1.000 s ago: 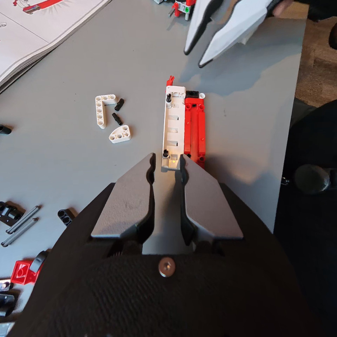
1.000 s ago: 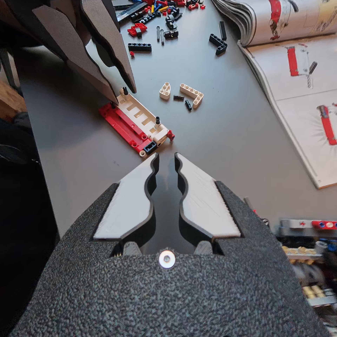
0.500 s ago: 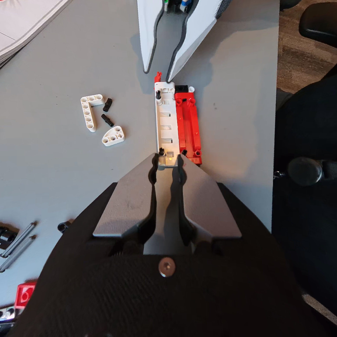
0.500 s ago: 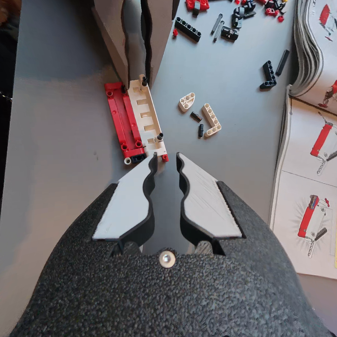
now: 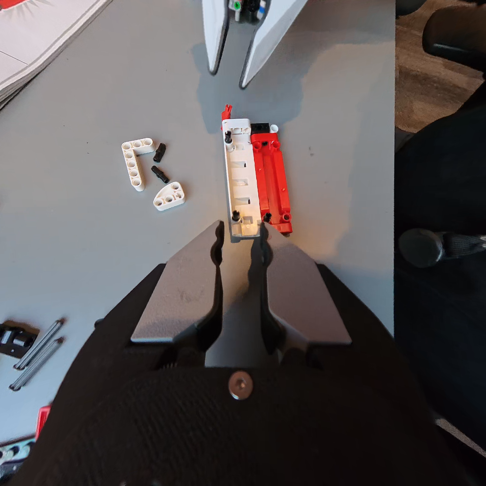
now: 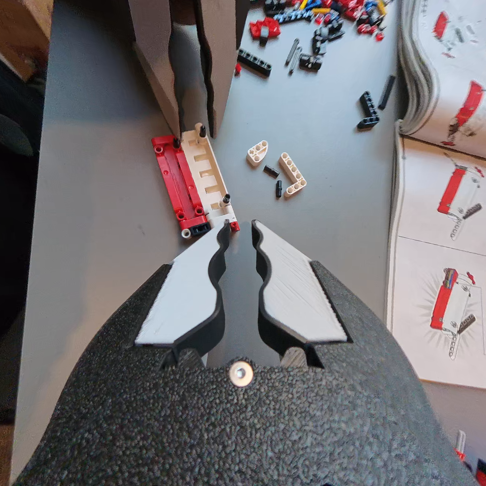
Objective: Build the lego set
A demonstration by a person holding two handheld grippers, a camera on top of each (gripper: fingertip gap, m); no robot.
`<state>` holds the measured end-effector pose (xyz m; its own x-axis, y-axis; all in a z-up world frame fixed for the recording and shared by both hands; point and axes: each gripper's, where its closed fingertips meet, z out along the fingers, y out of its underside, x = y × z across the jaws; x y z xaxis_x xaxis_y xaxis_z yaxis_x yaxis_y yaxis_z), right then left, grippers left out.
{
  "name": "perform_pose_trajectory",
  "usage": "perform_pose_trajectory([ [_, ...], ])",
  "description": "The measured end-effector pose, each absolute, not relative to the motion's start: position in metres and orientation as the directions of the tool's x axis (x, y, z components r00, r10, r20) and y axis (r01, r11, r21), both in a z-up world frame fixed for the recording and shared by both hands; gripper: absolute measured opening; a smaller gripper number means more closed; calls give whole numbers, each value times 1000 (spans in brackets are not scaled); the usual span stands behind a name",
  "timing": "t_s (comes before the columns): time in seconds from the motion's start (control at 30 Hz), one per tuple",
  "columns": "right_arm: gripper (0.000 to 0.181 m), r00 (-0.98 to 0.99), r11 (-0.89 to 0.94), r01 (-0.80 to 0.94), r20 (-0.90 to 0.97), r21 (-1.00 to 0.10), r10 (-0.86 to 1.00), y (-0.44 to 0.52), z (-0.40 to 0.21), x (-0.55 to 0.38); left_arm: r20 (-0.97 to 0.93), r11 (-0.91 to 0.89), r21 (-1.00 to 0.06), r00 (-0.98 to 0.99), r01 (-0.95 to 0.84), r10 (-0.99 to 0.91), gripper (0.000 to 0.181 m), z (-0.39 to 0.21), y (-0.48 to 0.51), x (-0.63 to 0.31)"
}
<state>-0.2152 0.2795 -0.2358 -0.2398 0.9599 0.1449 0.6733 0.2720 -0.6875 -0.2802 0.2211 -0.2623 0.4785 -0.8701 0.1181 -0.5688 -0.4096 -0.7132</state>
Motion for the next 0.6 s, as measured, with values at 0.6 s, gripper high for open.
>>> perform_pose_trajectory([
  [0.6, 3, 79, 71, 523, 131, -849, 988, 296, -206, -243, 24, -465, -706, 638, -535, -770, 22, -258, 274, -305],
])
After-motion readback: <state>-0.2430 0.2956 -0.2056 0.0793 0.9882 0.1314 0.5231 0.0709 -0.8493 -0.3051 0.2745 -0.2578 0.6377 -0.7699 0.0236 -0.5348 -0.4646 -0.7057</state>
